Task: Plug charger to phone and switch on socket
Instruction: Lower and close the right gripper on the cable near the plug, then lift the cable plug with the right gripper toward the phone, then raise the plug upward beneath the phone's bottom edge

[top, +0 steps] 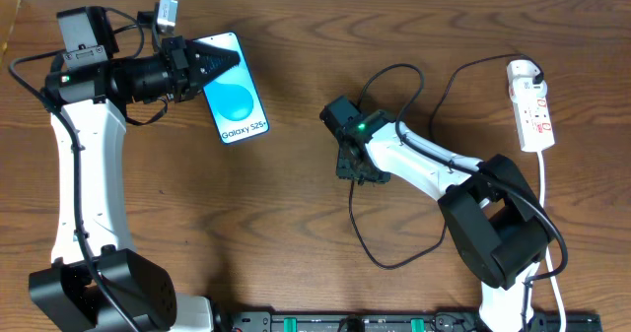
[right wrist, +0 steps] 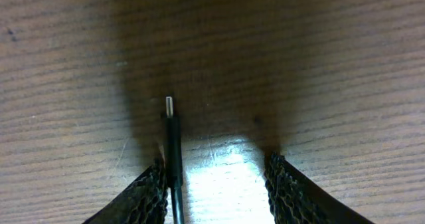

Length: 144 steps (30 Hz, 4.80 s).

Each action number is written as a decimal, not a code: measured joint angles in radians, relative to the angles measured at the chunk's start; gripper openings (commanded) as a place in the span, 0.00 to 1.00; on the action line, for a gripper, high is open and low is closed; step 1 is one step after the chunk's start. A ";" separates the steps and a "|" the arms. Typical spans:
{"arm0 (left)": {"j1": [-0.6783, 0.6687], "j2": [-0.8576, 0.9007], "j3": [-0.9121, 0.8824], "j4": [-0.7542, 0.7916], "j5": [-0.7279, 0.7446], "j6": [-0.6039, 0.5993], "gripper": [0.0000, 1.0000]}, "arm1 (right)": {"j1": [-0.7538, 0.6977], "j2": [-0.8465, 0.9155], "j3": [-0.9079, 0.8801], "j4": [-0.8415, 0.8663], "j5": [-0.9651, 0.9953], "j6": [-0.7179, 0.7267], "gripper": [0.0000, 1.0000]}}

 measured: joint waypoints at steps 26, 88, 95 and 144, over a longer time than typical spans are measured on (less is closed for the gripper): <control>0.000 0.000 0.000 0.000 -0.012 0.000 0.07 | 0.000 0.001 0.000 0.036 0.003 0.003 0.09; 0.146 0.000 -0.011 1.062 0.179 -0.900 0.07 | 0.000 0.034 0.003 1.780 -1.421 0.379 0.01; 0.149 0.000 -0.011 1.069 0.163 -0.988 0.08 | -0.003 0.034 0.003 2.032 -1.384 0.676 0.01; 0.106 0.000 -0.019 0.694 0.061 -0.735 0.07 | -0.030 0.034 0.003 2.252 -1.294 0.904 0.01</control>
